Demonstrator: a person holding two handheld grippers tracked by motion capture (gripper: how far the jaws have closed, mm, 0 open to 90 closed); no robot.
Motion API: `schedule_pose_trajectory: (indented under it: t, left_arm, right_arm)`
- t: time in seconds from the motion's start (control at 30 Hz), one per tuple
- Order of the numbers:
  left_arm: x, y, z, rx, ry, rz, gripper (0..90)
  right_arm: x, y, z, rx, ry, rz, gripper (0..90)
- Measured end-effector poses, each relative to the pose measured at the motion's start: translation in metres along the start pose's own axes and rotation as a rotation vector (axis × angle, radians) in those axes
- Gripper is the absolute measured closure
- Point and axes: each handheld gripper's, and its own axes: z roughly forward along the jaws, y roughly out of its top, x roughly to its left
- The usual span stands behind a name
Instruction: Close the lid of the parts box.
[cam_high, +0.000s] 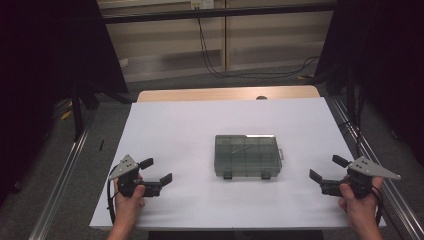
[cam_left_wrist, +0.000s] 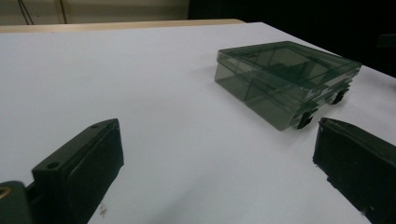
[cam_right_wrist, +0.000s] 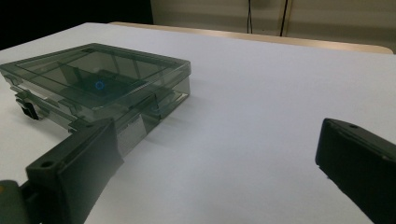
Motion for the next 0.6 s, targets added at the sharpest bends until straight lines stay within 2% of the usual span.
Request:
schedule_pose_trajectory:
  t: [0.27, 0.5, 0.6]
  left_arm:
    - [0.011, -0.001, -0.011, -0.003, 0.039, -0.008, 1.8]
    - [0.01, -0.002, -0.006, 0.017, 0.036, 0.0, 1.4]
    - [0.009, -0.002, -0.002, 0.045, 0.037, 0.011, 1.0]
  right_arm:
    - [-0.002, -0.001, 0.0, 0.004, -0.007, 0.003, 0.0]
    - [-0.002, -0.001, -0.001, 0.005, -0.011, -0.004, 0.0]
    - [-0.002, -0.001, -0.002, 0.005, -0.008, -0.005, 0.0]
